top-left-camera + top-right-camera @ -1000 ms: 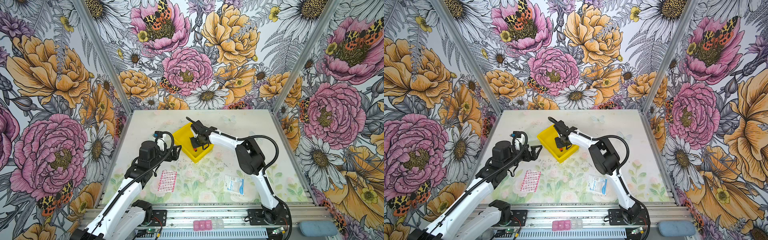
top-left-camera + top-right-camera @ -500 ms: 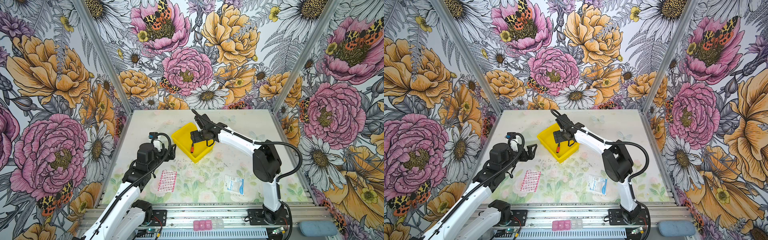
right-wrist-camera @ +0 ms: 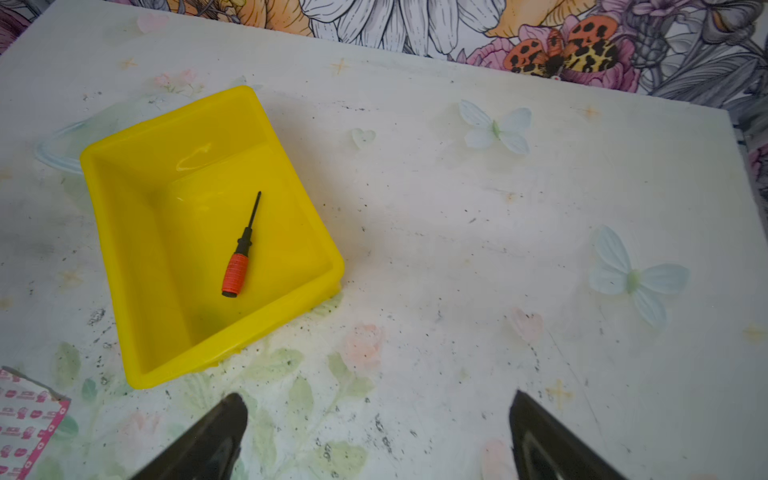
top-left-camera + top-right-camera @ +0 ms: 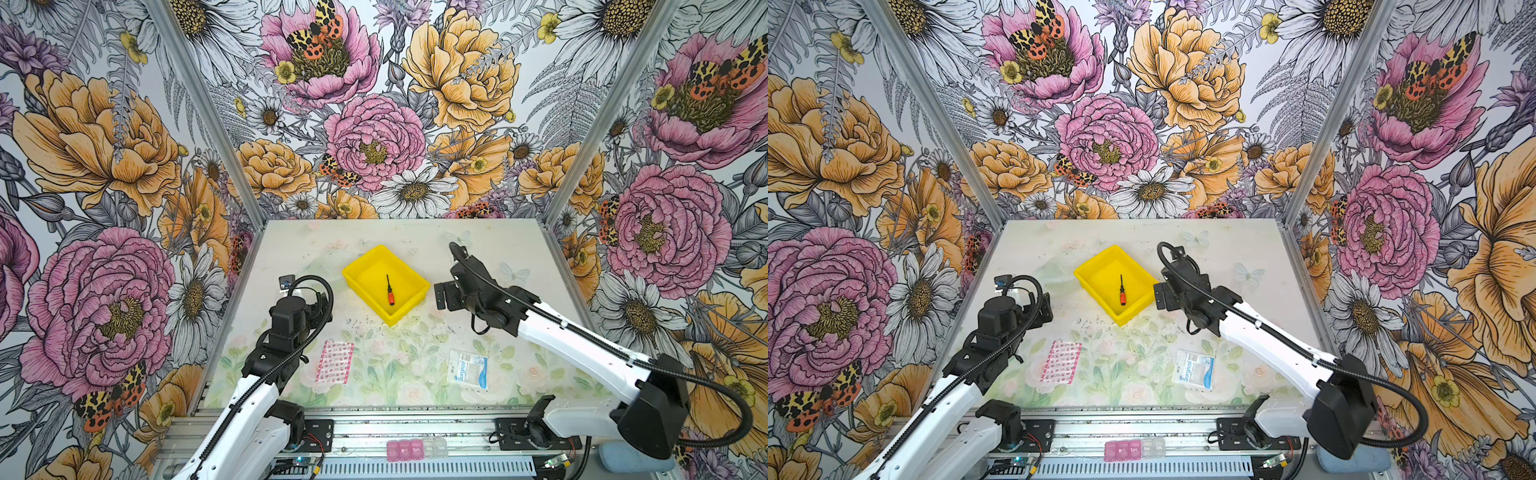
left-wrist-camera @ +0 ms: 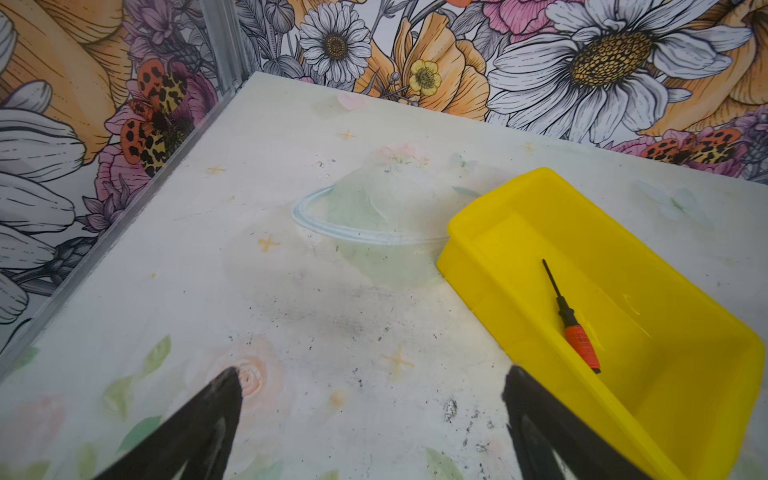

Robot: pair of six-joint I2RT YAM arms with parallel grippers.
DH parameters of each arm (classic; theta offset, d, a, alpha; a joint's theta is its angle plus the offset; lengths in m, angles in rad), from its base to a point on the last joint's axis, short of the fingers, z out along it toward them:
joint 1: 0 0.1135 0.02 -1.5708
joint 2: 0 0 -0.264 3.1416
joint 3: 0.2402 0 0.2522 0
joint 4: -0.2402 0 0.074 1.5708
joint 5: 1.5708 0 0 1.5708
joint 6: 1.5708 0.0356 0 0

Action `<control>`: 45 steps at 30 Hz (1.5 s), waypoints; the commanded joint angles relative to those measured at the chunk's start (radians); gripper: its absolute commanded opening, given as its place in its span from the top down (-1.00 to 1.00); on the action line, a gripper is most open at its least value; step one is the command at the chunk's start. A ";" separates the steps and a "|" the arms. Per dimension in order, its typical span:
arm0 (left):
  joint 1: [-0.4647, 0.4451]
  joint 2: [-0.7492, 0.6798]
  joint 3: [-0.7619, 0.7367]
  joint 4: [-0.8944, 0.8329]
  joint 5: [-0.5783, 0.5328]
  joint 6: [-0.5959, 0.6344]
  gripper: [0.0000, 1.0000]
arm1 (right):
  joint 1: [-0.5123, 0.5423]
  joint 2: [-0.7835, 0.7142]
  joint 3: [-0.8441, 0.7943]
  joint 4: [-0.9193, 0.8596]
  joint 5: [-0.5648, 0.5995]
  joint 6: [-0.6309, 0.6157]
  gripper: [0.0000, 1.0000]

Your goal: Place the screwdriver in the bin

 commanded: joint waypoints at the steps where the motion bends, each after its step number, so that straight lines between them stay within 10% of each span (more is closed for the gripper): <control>1: 0.021 -0.041 -0.058 0.049 -0.042 0.105 -0.97 | -0.030 -0.177 -0.139 0.012 0.234 0.058 -0.99; 10: 0.083 -0.223 -0.265 0.164 0.009 0.258 -0.97 | -0.163 -0.623 -0.532 0.236 0.249 -0.229 -0.99; 21: 0.112 -0.086 -0.257 0.287 0.026 0.262 -0.97 | -0.318 -0.823 -0.793 0.464 0.132 -0.356 -0.99; 45: 0.256 0.268 -0.263 0.792 0.239 0.245 -0.97 | -0.629 -0.120 -0.747 1.160 -0.280 -0.393 -0.99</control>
